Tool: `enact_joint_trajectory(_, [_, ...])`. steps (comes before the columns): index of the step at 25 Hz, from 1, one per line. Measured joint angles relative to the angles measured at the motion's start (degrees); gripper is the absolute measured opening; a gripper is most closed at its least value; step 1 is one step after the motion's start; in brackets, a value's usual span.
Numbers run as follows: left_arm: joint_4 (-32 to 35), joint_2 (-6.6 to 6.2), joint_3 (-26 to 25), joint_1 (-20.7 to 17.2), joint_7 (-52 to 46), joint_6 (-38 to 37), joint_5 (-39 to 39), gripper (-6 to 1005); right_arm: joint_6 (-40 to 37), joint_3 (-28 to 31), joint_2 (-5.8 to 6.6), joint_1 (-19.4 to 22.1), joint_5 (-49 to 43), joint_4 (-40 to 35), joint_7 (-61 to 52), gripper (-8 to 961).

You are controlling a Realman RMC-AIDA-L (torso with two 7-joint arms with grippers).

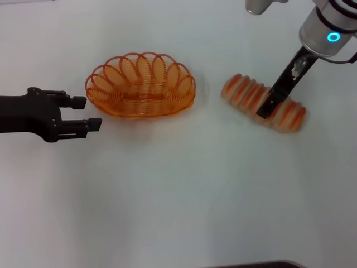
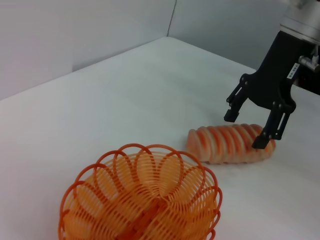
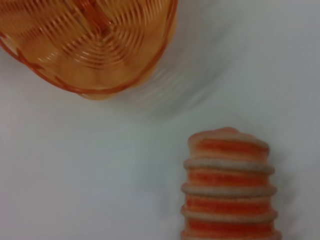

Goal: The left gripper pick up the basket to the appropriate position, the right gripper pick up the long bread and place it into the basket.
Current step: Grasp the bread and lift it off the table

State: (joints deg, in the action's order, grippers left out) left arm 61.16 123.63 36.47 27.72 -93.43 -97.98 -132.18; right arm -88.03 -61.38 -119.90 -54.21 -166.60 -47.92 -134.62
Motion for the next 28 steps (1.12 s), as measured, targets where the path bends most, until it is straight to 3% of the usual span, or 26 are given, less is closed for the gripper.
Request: enact_joint_trajectory(28, [0.0, -0.05, 0.2, 0.5, -0.1, 0.2, 0.0, 641, 2.9, -1.6, 0.09, -0.6, -1.1, 3.8, -0.8, 926])
